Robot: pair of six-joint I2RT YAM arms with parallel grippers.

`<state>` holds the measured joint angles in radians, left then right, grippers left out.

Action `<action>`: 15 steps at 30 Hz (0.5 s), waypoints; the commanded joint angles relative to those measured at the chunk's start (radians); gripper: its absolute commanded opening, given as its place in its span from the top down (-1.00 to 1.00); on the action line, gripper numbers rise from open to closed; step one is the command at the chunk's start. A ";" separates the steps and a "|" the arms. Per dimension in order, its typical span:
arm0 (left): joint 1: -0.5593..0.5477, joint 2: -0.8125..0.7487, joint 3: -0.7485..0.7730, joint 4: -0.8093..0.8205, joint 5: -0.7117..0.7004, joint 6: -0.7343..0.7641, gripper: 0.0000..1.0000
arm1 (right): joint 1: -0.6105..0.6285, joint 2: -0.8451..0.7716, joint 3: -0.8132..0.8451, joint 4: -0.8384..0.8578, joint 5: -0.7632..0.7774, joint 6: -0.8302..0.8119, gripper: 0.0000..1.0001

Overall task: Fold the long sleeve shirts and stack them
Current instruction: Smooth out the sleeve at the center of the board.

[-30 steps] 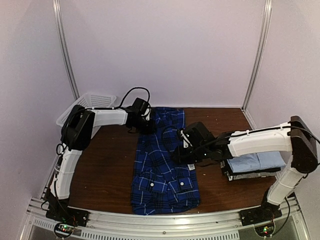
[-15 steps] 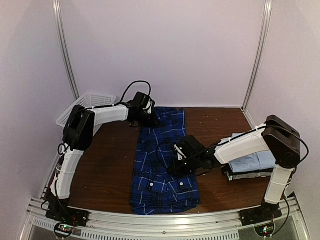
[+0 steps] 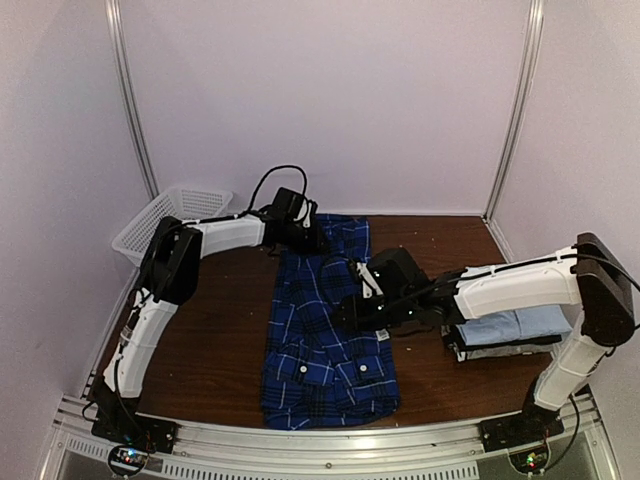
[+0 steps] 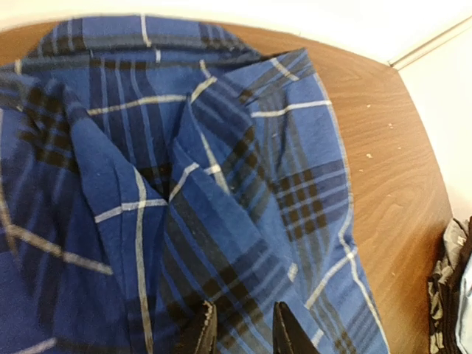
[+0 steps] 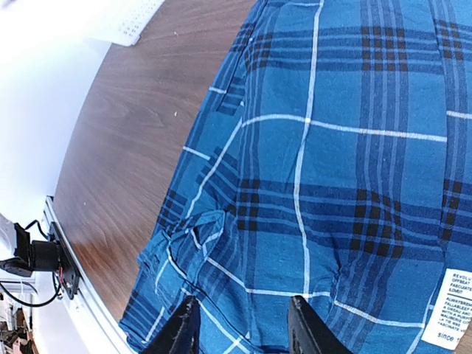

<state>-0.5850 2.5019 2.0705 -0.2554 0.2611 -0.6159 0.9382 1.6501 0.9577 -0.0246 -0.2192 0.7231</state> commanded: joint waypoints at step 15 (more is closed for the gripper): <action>0.035 0.091 0.121 0.075 0.081 -0.076 0.44 | -0.023 0.104 0.024 0.012 0.015 -0.009 0.15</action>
<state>-0.5598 2.6648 2.2040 -0.2020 0.3355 -0.7086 0.9318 1.7039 0.9585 -0.0174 -0.2111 0.7353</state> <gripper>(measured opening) 0.275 0.424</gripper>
